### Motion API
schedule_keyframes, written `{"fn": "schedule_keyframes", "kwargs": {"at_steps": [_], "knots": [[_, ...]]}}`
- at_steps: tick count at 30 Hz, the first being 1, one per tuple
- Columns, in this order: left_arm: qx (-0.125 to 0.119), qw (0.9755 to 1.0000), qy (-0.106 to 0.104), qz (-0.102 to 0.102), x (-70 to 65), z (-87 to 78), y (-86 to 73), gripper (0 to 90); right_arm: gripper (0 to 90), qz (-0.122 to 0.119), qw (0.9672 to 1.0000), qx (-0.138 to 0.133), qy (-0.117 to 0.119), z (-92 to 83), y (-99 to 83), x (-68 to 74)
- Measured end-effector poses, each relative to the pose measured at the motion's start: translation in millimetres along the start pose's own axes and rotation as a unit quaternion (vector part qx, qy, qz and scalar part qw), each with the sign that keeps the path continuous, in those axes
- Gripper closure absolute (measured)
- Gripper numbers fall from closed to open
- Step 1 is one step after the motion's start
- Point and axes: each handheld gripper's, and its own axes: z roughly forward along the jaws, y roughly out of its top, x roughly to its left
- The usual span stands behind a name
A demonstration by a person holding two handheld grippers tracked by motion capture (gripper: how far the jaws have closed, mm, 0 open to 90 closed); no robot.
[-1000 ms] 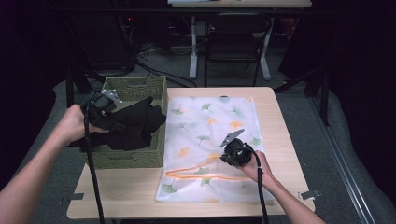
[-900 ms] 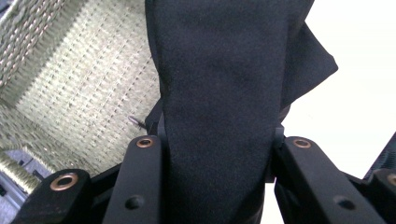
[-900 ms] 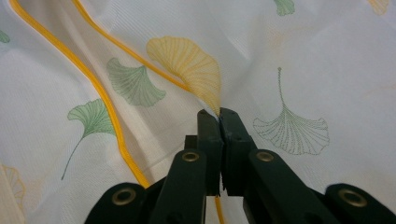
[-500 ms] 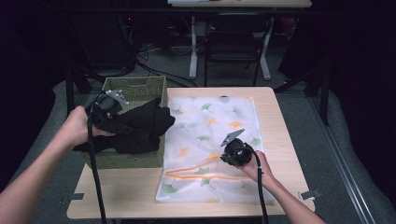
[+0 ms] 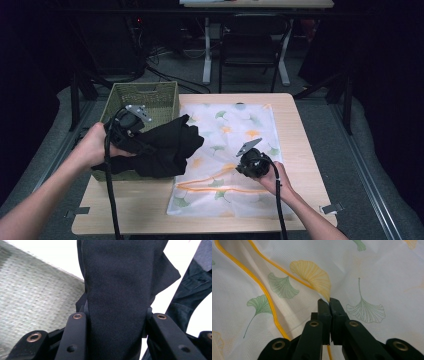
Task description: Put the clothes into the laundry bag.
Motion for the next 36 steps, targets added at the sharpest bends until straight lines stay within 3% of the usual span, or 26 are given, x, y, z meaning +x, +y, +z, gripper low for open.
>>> {"fn": "schedule_keyframes", "kwargs": {"at_steps": [17, 36], "knots": [[0.005, 0.9983, -0.058, 0.007, -33.9, 37.9, 7.1, 64.2, 88.8, 0.001, 1.0000, -0.004, -0.004, -0.4, 0.5, -0.6], [0.011, 0.9941, -0.107, 0.017, -48.7, 91.4, -2.3, 64.1, 88.9, 0.020, 0.9997, -0.010, -0.010, -1.4, 0.9, -3.5]]}}
